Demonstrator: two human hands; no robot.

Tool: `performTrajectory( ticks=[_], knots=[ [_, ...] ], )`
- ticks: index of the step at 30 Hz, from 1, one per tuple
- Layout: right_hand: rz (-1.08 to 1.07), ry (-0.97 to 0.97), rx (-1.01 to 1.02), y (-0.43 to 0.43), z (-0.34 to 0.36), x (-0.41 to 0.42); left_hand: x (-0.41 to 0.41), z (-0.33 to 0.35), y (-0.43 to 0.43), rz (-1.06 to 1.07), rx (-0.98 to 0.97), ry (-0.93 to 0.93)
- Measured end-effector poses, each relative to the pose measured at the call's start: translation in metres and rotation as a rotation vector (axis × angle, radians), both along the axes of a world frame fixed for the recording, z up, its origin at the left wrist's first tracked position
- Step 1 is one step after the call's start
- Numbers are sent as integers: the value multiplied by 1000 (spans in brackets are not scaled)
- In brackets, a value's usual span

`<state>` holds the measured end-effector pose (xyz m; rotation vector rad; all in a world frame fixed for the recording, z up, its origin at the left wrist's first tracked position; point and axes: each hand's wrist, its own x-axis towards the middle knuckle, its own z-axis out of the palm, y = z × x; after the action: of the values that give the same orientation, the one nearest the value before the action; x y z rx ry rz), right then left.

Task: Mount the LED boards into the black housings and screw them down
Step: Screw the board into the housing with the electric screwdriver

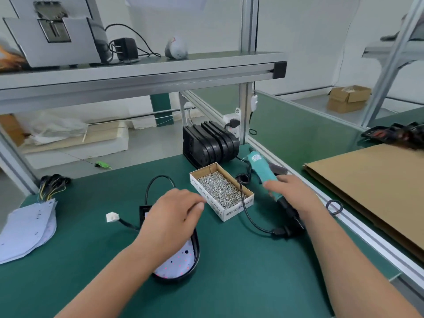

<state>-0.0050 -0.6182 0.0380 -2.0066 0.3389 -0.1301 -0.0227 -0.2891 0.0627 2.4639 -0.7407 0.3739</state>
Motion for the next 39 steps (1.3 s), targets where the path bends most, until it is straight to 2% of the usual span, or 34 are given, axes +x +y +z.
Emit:
performTrajectory(
  ticks=[3, 5, 10, 13, 17, 27, 39],
  knots=[
    [-11, -123, 445, -2, 3, 0, 24, 0, -43, -22, 124, 29],
    [32, -202, 669, -4, 5, -1, 39, 0, -68, -7, 222, 57],
    [107, -369, 950, -1, 9, -3, 65, -5, -98, 62, 513, 110],
    [118, -447, 1004, 2, 12, -3, 74, -6, -97, 55, 572, 194],
    [139, -516, 1011, 3, 12, -4, 80, -4, -89, 52, 543, 248],
    [135, -473, 998, 7, 6, 2, 74, -8, -85, 92, 496, 176],
    [185, -440, 955, 15, 5, 4, 68, 0, -73, 78, 368, 292]
  ],
)
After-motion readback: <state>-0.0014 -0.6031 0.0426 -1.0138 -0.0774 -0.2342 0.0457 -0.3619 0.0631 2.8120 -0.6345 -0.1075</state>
